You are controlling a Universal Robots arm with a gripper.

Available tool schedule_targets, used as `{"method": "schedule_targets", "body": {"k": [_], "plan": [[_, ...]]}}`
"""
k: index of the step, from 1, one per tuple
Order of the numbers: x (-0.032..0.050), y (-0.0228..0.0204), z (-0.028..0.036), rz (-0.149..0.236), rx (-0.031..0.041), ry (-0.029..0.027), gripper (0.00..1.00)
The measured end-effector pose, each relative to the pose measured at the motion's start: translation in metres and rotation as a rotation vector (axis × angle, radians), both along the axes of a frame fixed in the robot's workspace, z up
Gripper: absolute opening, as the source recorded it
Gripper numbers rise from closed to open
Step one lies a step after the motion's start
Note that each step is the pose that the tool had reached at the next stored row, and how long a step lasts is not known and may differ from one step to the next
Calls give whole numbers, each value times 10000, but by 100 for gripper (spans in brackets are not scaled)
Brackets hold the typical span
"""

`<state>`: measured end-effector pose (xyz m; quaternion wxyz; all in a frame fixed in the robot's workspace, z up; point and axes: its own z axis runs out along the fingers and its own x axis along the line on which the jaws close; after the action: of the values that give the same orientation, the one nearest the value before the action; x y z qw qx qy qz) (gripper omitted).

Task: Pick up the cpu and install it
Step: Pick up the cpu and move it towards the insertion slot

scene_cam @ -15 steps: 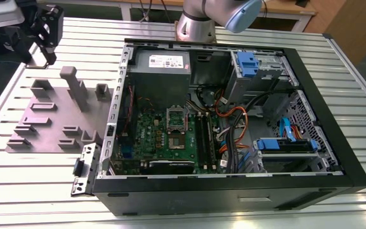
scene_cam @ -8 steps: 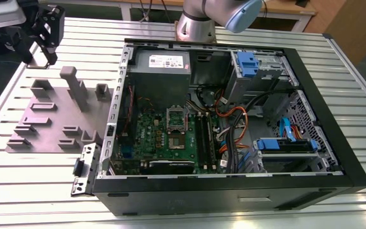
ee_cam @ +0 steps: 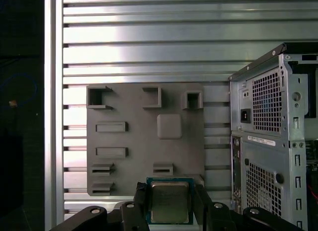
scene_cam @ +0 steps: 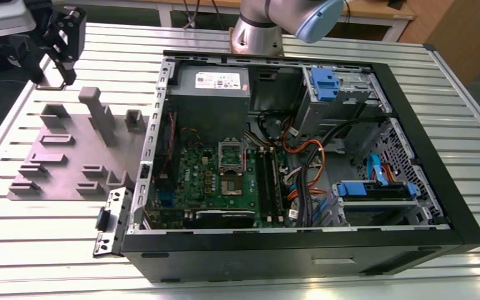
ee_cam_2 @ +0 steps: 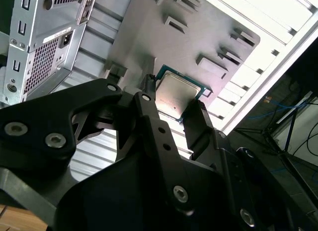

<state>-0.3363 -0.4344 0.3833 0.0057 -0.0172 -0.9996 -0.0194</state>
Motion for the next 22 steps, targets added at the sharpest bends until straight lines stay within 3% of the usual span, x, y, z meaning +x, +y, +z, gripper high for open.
{"method": "schedule_targets", "body": {"k": [22], "plan": [[106,0,0,0,0,0,47]]}}
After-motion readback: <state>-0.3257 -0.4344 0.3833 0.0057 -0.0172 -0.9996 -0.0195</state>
